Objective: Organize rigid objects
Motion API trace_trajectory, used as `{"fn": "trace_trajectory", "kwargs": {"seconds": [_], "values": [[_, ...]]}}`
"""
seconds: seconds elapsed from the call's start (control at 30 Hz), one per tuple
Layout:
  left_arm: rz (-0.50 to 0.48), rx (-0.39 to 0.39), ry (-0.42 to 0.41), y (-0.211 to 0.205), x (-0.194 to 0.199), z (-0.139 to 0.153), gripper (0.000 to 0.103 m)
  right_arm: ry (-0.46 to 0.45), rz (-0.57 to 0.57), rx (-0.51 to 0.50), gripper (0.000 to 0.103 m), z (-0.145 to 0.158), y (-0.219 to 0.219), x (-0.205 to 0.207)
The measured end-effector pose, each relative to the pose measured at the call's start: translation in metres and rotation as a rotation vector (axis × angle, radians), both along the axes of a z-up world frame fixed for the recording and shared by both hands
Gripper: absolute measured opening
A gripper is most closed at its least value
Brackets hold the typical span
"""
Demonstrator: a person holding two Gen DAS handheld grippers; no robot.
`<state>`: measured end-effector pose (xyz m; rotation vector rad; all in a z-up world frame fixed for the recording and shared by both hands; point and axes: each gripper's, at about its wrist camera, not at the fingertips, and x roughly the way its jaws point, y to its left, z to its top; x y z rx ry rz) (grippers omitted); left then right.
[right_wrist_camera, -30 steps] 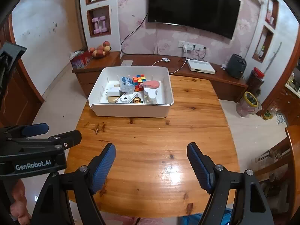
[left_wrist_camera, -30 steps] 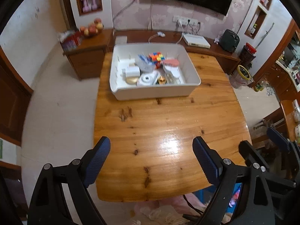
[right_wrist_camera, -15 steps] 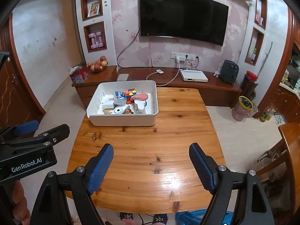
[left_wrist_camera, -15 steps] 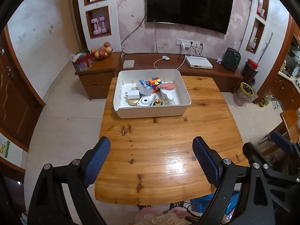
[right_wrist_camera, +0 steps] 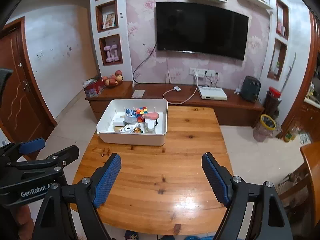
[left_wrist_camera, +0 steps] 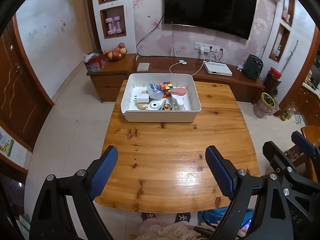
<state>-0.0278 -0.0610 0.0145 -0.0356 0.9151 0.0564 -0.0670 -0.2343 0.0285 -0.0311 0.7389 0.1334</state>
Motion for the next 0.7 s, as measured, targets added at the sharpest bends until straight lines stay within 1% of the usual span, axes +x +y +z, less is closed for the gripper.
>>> {"fn": "trace_trajectory", "kwargs": {"seconds": [0.23,0.7], "values": [[0.008,0.001,0.004,-0.005,0.001,-0.001,0.091,-0.007,-0.009,0.008,0.084,0.002,-0.012,0.005],[-0.011,-0.001,0.014,-0.008,0.013,-0.002,0.091,-0.008,-0.036,0.009,0.084,0.004,-0.018,0.016]]}}
